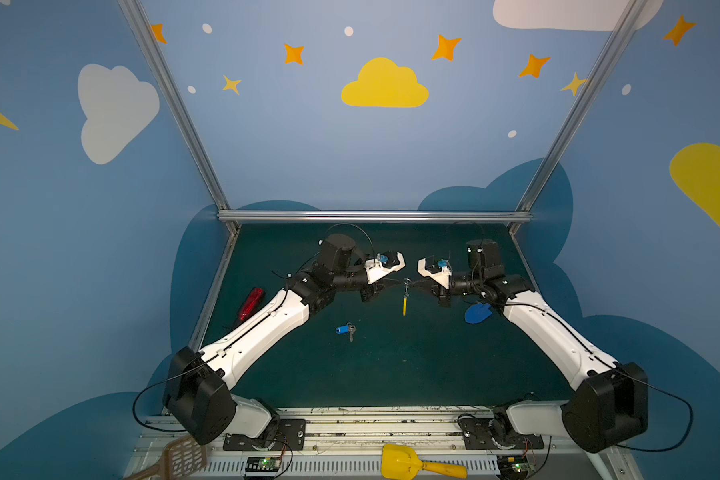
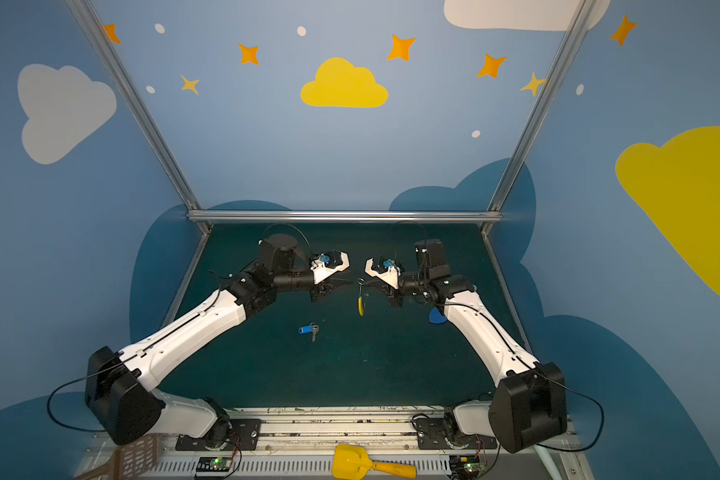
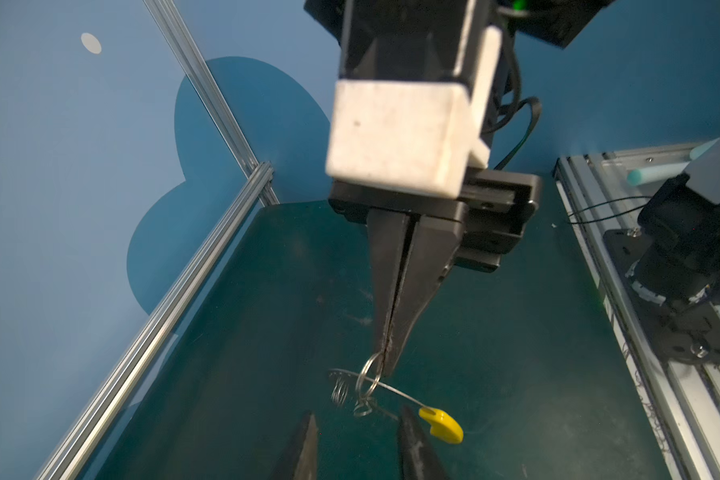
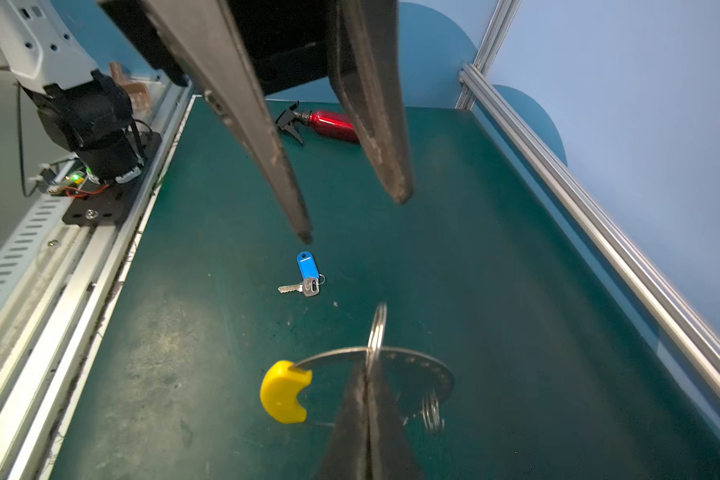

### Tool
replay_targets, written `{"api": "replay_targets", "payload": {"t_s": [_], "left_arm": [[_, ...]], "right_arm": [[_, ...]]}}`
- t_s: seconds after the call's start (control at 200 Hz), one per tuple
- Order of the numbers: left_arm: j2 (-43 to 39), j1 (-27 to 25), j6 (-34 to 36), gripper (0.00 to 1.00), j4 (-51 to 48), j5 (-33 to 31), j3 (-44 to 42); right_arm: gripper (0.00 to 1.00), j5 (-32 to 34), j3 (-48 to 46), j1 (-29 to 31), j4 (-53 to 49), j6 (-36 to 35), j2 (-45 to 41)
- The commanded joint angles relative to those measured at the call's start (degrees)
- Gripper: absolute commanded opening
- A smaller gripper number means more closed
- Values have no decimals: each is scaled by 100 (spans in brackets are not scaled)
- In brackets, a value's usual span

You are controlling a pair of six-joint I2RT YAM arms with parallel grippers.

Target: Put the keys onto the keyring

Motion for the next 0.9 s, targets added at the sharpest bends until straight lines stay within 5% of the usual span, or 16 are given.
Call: {"api": "replay_targets", "payload": {"t_s": [0.0,0.451,0.896], "left_arm": [[-63,-9,362,33,-429,-84,65],[-91,-87,984,34,-748,-119,-132],[-153,-146,1215,33,-678,-332,-324]], "right_arm": [[0,914,-98,241,-13,-569,-341],[0,1705,-262,743,126,-1319,-466],[0,1685,-386,1053,348,-1639,-523]]}}
